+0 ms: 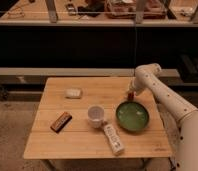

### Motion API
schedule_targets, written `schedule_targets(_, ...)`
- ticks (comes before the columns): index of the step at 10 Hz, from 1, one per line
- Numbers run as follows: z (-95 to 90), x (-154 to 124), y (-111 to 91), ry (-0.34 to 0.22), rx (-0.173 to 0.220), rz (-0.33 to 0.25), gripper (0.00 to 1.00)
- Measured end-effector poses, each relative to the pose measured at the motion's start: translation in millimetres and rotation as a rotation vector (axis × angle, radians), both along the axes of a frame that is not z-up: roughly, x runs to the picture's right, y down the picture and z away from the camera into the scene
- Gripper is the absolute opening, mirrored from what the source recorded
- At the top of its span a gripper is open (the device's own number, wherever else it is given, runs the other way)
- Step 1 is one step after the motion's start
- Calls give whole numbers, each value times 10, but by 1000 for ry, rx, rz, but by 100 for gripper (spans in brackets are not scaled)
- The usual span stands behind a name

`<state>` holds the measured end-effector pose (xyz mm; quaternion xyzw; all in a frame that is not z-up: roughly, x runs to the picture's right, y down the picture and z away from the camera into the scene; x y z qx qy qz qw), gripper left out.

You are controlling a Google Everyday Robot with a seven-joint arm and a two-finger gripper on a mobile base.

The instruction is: Drag the pepper across the table

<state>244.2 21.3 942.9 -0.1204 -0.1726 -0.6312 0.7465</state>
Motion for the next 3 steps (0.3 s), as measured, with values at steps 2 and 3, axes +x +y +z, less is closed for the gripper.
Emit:
schedule_targets(2,15,103,-62,11,4,4,49)
schedule_targets(3,15,138,-75,15,2,5,49)
